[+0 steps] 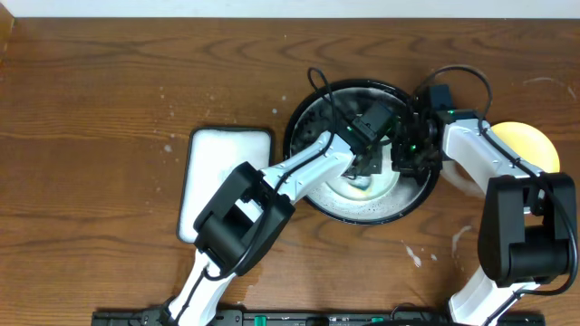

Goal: Clean dirty plates on tray and stack at the side
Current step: 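Scrub the red stain on the pale green plate with the sponge, then return the sponge with left gripper to the foam tray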

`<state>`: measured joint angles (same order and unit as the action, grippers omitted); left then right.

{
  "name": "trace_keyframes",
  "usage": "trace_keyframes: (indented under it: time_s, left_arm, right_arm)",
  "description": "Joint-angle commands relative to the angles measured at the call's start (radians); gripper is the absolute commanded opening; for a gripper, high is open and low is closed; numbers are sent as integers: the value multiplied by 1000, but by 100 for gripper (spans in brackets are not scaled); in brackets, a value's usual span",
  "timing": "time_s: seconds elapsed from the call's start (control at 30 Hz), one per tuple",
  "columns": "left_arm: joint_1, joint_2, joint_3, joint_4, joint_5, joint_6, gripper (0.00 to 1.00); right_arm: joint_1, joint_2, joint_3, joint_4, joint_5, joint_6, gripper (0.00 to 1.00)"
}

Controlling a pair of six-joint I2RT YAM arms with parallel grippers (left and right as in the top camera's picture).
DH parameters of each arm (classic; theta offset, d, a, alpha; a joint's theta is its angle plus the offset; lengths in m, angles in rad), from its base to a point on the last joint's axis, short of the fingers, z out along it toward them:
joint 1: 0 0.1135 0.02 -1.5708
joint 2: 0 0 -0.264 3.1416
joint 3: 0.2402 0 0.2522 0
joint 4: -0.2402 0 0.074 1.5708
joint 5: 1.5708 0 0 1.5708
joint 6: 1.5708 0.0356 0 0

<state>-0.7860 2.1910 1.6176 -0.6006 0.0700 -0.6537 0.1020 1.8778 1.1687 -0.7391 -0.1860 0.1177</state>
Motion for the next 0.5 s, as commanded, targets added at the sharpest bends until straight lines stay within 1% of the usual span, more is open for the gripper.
trace_keyframes:
  time_s: [0.0,0.07,0.23,0.47]
  left_arm:
    - [63,90,-74,-92,-314,33,7]
    - [74,90,-74,-105,-362,35,7]
    - [103,79,-73,-126,-423,48,8]
    - [123,30,-39,-175,-422,59,7]
  right_arm:
    - [-9,-13,-6,-6,73,-22,1]
    - [-9,-13,-6,-6,73,-22,1]
    - [-9,-13,-6,-9,73,-22,1]
    - [-9,-13,-6,-9,73,-22,1]
